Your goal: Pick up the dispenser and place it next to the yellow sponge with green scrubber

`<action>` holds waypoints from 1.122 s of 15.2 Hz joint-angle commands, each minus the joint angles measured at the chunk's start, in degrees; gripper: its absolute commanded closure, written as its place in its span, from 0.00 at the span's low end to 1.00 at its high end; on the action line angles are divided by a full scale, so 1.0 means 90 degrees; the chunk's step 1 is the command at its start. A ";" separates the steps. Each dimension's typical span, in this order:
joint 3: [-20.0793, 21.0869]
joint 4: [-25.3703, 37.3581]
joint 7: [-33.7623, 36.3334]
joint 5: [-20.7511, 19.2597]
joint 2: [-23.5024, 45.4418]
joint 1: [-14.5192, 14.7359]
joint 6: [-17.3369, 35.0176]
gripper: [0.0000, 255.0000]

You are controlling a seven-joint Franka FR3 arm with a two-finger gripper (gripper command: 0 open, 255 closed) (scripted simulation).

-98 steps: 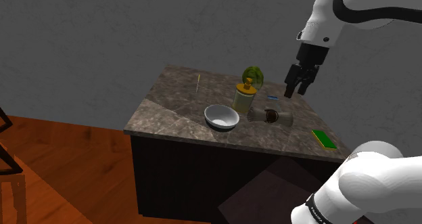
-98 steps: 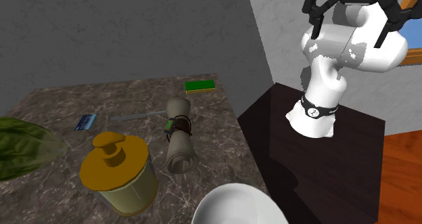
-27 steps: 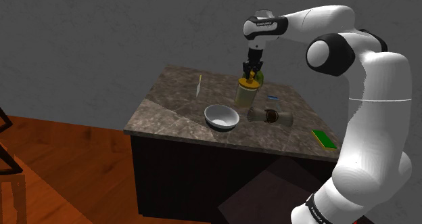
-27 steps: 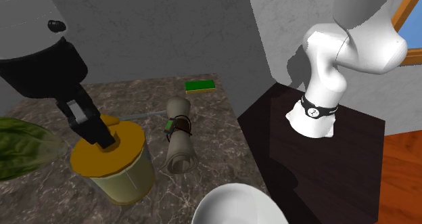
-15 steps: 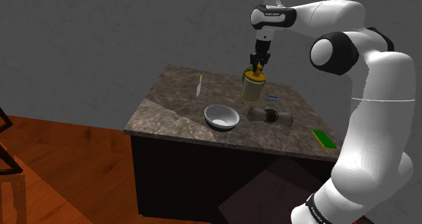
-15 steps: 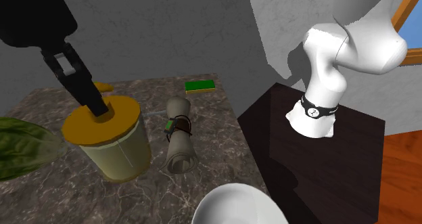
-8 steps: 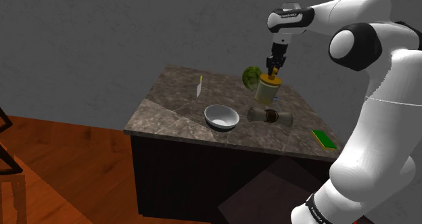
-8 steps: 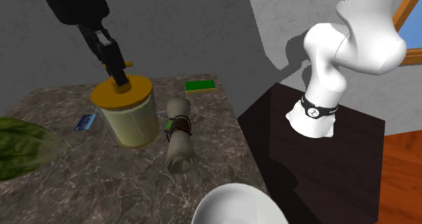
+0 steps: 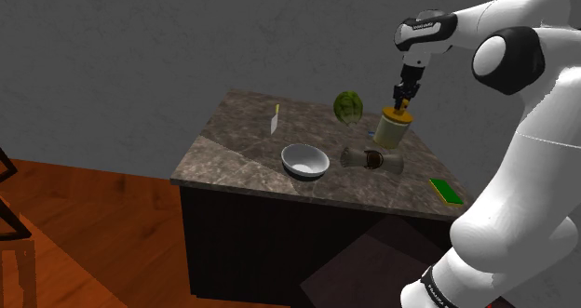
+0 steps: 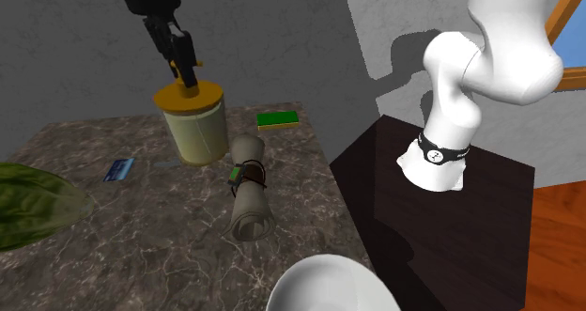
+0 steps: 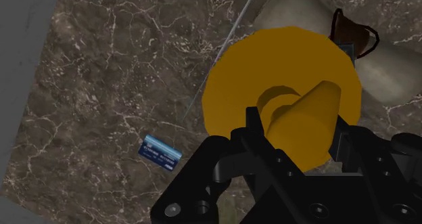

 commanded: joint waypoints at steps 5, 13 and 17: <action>-0.0300 -0.0265 -0.0779 -0.0028 -0.0158 -0.0473 0.0179 1.00; -0.0704 -0.0085 -0.1935 0.0108 0.0039 -0.1226 0.0269 1.00; -0.0876 0.0212 -0.2537 0.0259 0.0296 -0.1662 0.0251 1.00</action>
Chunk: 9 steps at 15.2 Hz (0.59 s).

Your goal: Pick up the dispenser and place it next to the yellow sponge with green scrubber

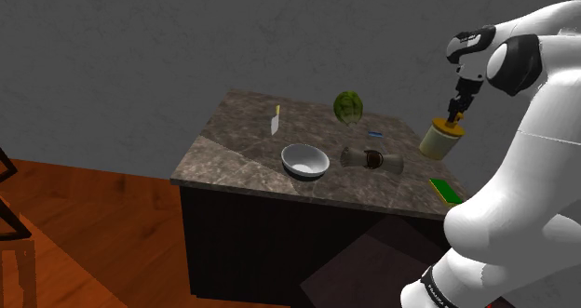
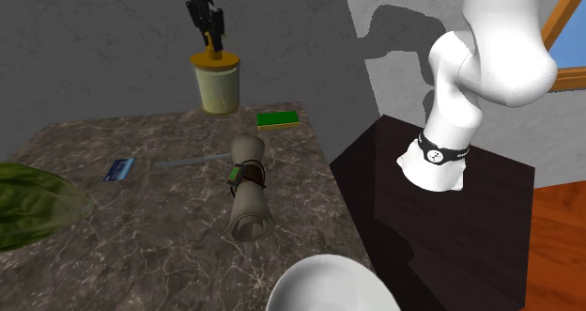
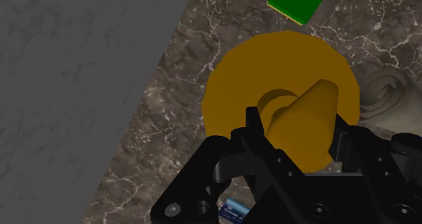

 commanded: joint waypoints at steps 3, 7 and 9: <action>-0.0147 0.0474 -0.0625 0.0205 0.0364 -0.0488 -0.0093 1.00; -0.0249 0.1056 -0.1219 0.0449 0.0812 -0.1030 -0.0224 1.00; -0.0246 0.1001 -0.1244 0.0460 0.0834 -0.1054 -0.0146 1.00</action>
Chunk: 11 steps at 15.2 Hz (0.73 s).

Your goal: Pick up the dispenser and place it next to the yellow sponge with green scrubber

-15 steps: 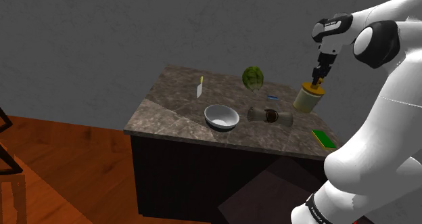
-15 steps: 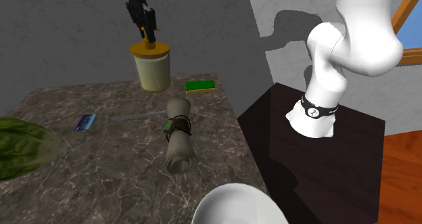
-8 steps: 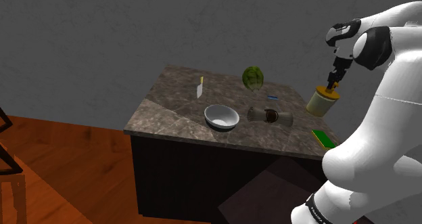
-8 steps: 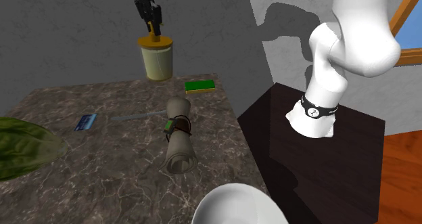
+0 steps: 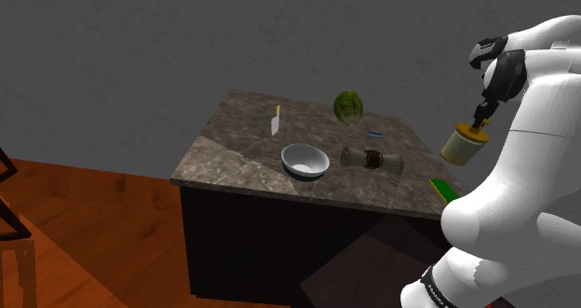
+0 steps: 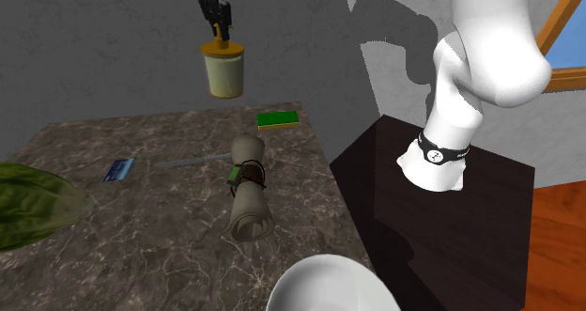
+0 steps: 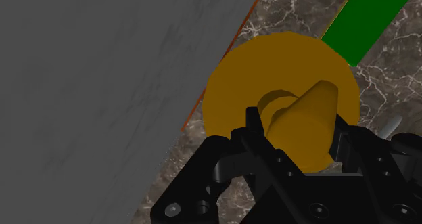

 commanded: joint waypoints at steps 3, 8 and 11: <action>0.0006 -0.0240 -0.0039 0.0023 0.0035 -0.0015 0.0279 1.00; 0.0026 -0.0617 -0.0027 0.0044 0.0075 0.0012 0.0687 1.00; 0.0041 -0.0817 -0.0024 0.0065 0.0117 0.0021 0.0923 1.00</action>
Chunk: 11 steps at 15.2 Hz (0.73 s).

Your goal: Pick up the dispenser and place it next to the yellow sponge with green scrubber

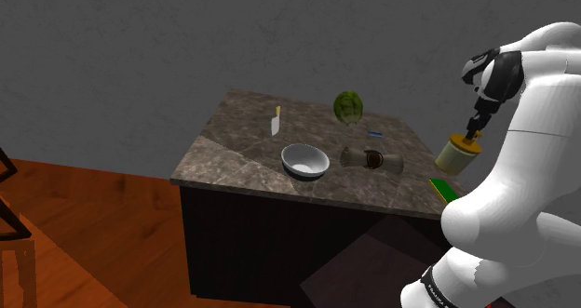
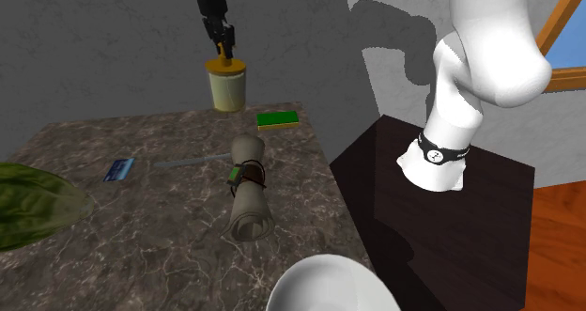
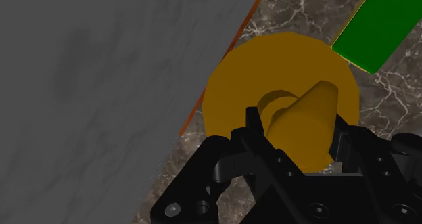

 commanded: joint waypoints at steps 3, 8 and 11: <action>0.0027 -0.0283 -0.0006 0.0046 0.0090 0.0000 0.0371 1.00; 0.0027 -0.0283 -0.0006 0.0046 0.0089 0.0000 0.0371 1.00; 0.0027 -0.0283 -0.0006 0.0046 0.0089 0.0000 0.0371 1.00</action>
